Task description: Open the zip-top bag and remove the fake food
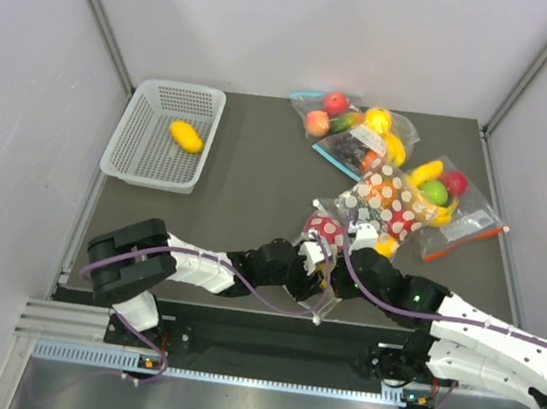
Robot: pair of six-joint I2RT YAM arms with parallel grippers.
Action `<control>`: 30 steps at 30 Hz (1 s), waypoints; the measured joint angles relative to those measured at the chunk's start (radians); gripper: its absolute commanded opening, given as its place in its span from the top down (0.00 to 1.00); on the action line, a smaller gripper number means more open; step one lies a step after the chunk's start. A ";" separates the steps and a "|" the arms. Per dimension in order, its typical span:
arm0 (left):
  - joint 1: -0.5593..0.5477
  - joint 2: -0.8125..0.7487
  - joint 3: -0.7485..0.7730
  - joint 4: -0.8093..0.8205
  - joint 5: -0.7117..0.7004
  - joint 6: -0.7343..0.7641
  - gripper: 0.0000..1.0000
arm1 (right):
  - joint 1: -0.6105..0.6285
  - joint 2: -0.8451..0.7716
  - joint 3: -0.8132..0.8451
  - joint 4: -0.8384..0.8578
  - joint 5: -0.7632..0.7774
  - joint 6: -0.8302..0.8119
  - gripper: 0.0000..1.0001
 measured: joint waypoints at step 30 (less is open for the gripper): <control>-0.003 -0.626 -0.081 -0.320 -0.099 -0.027 0.94 | -0.139 0.102 0.000 0.154 -0.057 -0.087 1.00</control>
